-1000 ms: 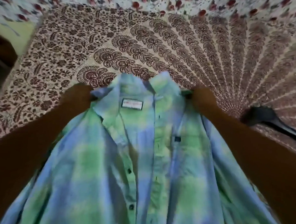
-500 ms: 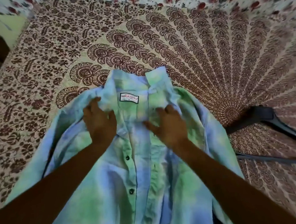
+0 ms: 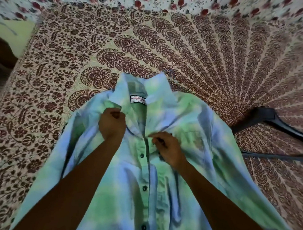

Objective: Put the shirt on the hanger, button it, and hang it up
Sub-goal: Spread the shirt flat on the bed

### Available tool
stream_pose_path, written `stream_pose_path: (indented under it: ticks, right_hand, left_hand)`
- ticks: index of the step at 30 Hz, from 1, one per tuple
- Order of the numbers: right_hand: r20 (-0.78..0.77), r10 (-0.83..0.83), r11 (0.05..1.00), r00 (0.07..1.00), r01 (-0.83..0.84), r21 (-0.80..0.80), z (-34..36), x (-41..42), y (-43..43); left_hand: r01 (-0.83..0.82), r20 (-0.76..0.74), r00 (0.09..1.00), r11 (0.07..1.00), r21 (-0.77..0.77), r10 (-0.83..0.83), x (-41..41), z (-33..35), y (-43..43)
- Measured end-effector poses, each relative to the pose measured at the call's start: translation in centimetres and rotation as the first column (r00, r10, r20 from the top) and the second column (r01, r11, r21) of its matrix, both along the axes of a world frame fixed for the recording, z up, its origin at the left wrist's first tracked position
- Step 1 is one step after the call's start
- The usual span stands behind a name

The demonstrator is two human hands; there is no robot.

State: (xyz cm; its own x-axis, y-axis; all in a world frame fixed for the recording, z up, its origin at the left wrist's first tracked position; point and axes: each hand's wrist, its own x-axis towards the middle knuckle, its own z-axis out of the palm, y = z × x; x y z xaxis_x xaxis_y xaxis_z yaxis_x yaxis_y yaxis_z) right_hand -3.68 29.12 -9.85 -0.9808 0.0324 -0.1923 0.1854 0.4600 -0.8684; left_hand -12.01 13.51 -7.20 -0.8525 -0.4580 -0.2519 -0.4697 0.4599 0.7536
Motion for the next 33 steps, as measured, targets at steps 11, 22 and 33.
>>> stream_pose_path:
  ticks: [11,22,33]
  right_hand:
    - [-0.025,0.131,0.981,0.991,-0.126,0.149,-0.1,-1.0,-0.7]
    - [-0.220,-0.903,0.322,0.368,0.921,0.217,2.7,5.2,12.7]
    - [-0.121,-0.706,0.525,0.697,0.631,0.571,4.1,8.0,20.5]
  left_hand:
    - [0.541,-0.012,0.838,0.835,-0.099,-0.545,-0.4,0.6,1.9]
    - [0.857,0.045,0.383,0.337,-0.390,-0.923,-0.6,-0.3,8.4]
    - [0.809,0.341,0.353,0.101,-0.579,-0.872,-2.5,-4.5,11.2]
